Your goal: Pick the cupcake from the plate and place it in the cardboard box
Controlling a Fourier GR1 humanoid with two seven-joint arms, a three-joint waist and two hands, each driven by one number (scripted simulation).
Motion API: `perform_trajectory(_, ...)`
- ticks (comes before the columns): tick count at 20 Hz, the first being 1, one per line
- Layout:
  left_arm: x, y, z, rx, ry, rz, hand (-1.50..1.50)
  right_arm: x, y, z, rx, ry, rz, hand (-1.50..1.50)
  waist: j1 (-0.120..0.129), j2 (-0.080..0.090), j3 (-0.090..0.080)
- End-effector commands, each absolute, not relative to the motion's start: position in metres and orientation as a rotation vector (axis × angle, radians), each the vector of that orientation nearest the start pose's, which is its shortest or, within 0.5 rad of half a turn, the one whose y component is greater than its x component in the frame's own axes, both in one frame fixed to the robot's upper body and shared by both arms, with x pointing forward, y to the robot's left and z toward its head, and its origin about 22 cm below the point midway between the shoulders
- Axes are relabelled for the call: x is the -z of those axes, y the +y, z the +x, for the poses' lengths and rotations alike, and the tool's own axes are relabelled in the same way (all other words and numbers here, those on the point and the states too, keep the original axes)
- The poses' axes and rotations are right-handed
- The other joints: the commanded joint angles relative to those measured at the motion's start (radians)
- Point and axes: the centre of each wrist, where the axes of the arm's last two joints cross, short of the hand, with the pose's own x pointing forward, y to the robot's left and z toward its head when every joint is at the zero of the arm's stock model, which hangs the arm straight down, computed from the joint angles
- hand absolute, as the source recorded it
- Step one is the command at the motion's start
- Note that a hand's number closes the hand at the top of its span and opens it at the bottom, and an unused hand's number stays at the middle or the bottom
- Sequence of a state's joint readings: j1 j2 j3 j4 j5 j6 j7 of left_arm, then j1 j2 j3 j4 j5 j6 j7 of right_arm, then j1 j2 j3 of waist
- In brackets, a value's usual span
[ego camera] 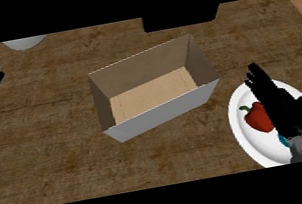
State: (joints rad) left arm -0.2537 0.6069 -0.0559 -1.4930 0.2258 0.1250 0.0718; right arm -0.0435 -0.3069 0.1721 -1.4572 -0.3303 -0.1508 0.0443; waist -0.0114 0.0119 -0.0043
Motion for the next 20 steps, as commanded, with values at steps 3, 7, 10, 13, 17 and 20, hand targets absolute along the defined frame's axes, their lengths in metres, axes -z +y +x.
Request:
perform_trajectory(3, -0.077, 0.327, 0.283, 0.241, -1.572, 0.388, 0.00, -0.045, -0.278, 0.265, -0.142, -1.698, 0.288, -1.50, 0.013, -0.018, 0.007)
perform_trajectory(7, -0.044, 0.330, 0.270, 0.216, -1.455, 0.382, 0.00, -0.121, -0.326, 0.281, -0.658, -1.806, -0.244, -1.50, 0.005, -0.029, -0.023)
perform_trajectory(10, -0.013, 0.307, 0.254, 0.201, -1.438, 0.373, 0.00, -0.053, -0.339, 0.262, -0.201, -1.860, -0.005, -1.50, 0.008, -0.011, 0.005)
perform_trajectory(13, 0.000, 0.286, 0.232, 0.193, -1.458, 0.361, 0.00, -0.034, -0.365, 0.255, -0.094, -1.916, 0.132, -1.50, 0.017, -0.011, 0.006)
perform_trajectory(17, -0.008, 0.288, 0.247, 0.201, -1.444, 0.379, 0.00, -0.053, -0.397, 0.260, -0.408, -1.932, 0.056, -1.50, 0.014, -0.011, 0.005)
perform_trajectory(20, -0.008, 0.291, 0.243, 0.210, -1.453, 0.371, 0.00, -0.079, -0.415, 0.260, -0.724, -1.851, -0.107, -1.50, 0.024, -0.009, 0.005)
